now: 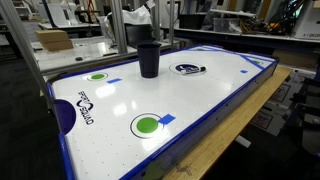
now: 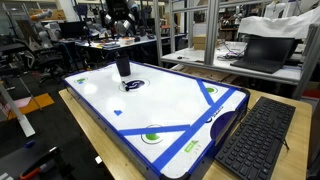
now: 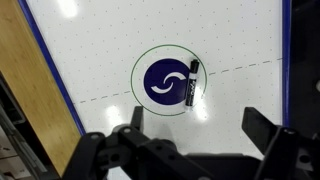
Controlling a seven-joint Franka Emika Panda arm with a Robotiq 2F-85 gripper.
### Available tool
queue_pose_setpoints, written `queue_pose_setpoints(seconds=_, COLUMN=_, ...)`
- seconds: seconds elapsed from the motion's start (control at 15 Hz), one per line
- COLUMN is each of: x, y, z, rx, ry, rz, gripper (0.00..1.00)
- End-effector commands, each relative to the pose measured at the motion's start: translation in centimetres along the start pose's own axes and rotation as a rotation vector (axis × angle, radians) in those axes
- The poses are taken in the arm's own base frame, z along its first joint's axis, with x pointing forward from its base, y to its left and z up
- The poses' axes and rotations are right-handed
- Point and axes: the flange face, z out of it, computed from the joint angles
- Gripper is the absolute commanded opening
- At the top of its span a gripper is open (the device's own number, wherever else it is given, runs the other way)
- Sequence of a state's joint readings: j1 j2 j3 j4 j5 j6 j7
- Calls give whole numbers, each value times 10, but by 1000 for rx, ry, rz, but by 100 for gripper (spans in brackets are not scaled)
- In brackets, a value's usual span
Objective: Put the marker into the cup
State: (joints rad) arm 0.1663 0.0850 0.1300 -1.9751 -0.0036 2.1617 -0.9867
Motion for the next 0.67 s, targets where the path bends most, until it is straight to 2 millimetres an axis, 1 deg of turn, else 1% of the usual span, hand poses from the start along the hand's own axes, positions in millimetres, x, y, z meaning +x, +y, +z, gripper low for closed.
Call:
queue_pose_setpoints(seconds=0.0, x=13, y=3, z=30, rx=44, ry=-22, rz=-4, gripper=100)
queue_pose_setpoints(seconds=0.13, x=19, y=1, z=50, rx=80, ry=-77, rz=-13, gripper=100)
queue_pose_setpoints(seconds=0.33, x=39, y=-1, z=69, rx=103, ry=-127, rz=-51, gripper=100)
queue_pose_setpoints(seconds=0.47, x=59, y=-4, z=77, rx=110, ry=-162, rz=-92, gripper=100)
queue_pose_setpoints(seconds=0.6, x=81, y=-7, z=86, rx=123, ry=-236, rz=-126, gripper=100)
